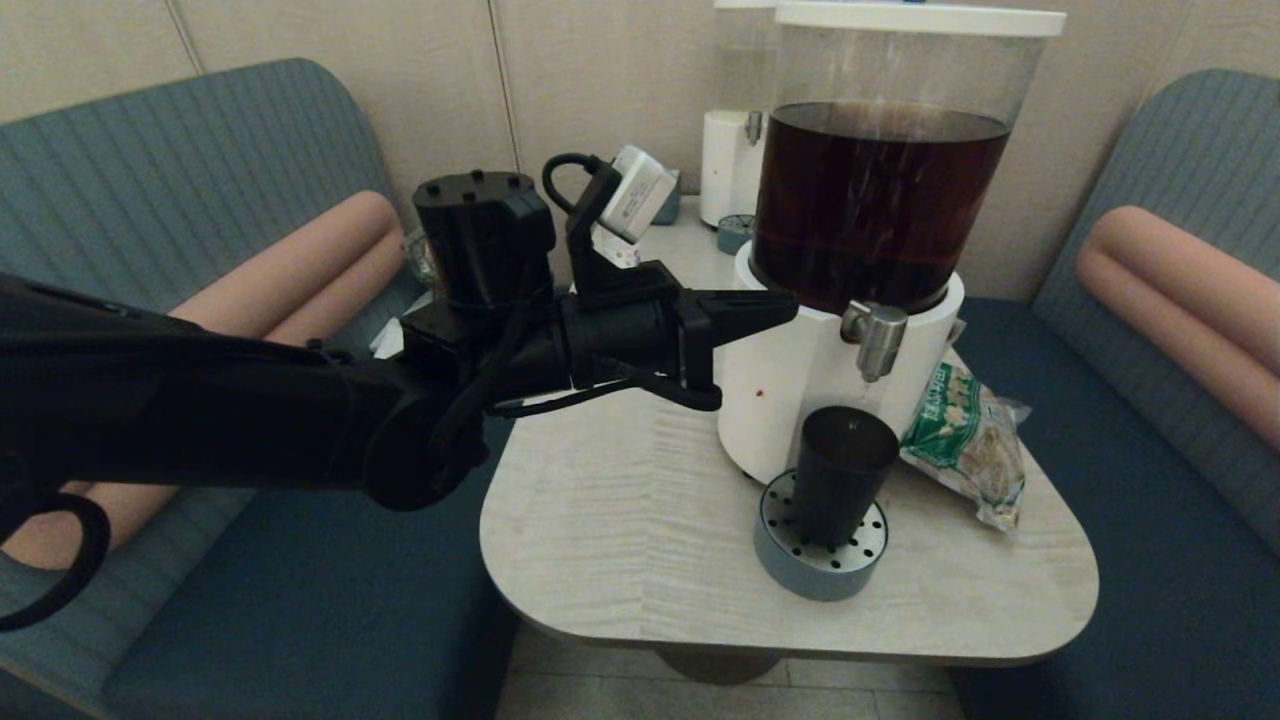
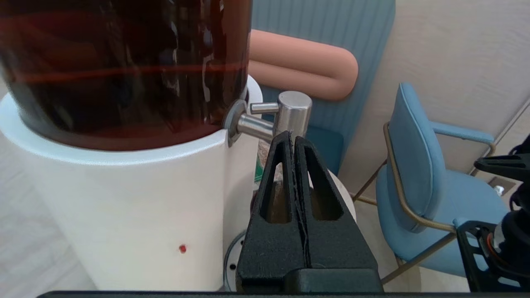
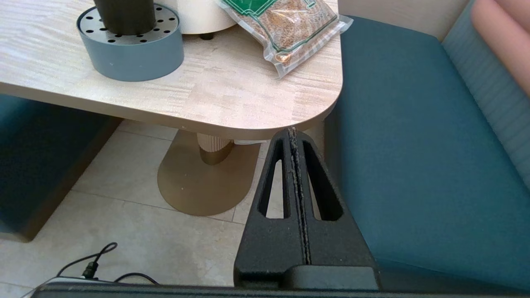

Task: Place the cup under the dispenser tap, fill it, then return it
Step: Turn off the faucet

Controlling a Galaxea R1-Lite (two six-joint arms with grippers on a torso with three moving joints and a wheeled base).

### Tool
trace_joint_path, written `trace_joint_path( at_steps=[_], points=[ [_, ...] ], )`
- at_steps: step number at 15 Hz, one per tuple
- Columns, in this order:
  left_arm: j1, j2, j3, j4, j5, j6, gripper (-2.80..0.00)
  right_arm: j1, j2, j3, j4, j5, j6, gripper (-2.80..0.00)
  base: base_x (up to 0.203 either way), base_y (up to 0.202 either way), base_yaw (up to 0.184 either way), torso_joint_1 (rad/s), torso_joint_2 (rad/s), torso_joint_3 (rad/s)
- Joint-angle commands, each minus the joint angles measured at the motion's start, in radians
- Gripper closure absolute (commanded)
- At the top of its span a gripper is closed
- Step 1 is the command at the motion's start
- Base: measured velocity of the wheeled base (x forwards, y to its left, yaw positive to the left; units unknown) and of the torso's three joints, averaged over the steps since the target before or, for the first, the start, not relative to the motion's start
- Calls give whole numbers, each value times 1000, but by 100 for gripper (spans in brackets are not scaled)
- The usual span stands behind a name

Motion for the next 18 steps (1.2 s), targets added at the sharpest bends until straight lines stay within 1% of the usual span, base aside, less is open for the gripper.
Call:
trace_joint_path(
  at_steps=[1, 3, 7, 9, 18],
  points=[
    [-12, 44, -44, -5, 2, -1, 0, 0, 2, 0, 0, 1, -1, 0, 0, 0, 0, 0, 0, 0],
    [-17, 69, -72, -5, 18, -1, 0, 0, 2, 0, 0, 1, -1, 0, 0, 0, 0, 0, 0, 0],
    [-21, 100, -99, -13, 20, -2, 0, 0, 2, 0, 0, 1, -1, 0, 0, 0, 0, 0, 0, 0],
    [-21, 128, -142, -34, 24, -3, 0, 0, 2, 0, 0, 1, -1, 0, 0, 0, 0, 0, 0, 0],
    [-23, 166, -186, -37, 25, -4, 0, 0, 2, 0, 0, 1, -1, 0, 0, 0, 0, 0, 0, 0]
  ],
)
